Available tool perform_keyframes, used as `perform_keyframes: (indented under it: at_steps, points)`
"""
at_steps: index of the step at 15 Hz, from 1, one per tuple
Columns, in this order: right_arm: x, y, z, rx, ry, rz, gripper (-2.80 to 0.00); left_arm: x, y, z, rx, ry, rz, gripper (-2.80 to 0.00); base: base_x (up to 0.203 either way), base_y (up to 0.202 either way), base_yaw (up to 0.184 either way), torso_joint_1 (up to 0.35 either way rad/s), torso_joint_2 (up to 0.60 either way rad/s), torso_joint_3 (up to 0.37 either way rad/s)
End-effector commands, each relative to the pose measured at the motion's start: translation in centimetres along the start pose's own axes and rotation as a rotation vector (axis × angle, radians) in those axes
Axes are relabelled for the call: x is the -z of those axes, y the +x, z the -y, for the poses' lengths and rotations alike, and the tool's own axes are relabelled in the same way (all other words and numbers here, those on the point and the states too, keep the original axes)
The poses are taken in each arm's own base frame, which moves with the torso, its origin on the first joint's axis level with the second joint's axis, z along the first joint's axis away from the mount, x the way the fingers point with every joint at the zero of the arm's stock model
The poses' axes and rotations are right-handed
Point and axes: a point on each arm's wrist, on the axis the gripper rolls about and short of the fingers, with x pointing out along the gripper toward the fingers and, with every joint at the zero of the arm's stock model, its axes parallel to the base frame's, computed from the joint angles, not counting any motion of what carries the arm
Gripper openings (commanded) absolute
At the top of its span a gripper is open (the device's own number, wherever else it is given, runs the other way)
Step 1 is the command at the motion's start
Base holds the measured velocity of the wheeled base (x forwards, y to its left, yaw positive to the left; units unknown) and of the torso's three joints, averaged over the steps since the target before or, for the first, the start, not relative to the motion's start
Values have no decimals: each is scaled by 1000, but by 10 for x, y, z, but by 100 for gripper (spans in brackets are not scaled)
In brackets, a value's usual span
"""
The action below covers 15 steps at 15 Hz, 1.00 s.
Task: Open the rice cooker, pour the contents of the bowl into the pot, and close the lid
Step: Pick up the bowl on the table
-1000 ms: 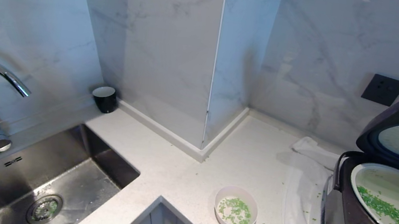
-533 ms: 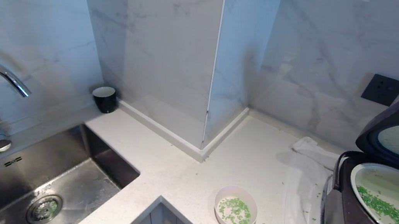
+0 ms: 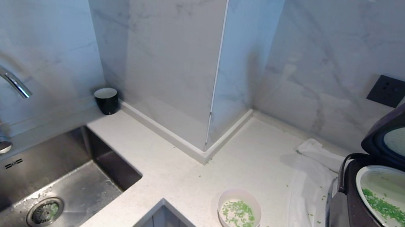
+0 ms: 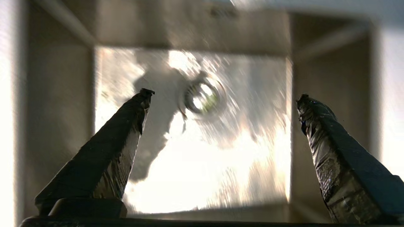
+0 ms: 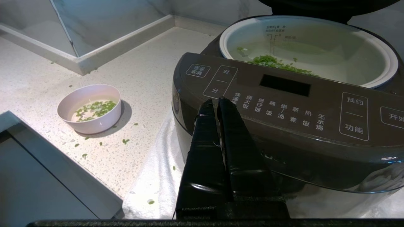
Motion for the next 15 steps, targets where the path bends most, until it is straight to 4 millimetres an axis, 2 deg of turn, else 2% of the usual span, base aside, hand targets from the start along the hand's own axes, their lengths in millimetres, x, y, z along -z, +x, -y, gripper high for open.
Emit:
perform_keyframes:
  at_steps: [1,7,11,12,15]
  points:
    - [0,0,0,-1,0,0,-280,13,-31,7,84,32,21,0,0,0,0,0,0,0]
    - [0,0,0,-1,0,0,-280,84,-103,23,536,304,89,0,0,0,0,0,0,0]
    - [0,0,0,-1,0,0,-280,115,-132,38,779,477,54,0,0,0,0,0,0,0]
    - [0,0,0,-1,0,0,-280,120,-139,42,823,508,55,-280,0,0,0,0,0,0]
    - [0,0,0,-1,0,0,-280,128,-162,45,925,567,103,-280,0,0,0,0,0,0]
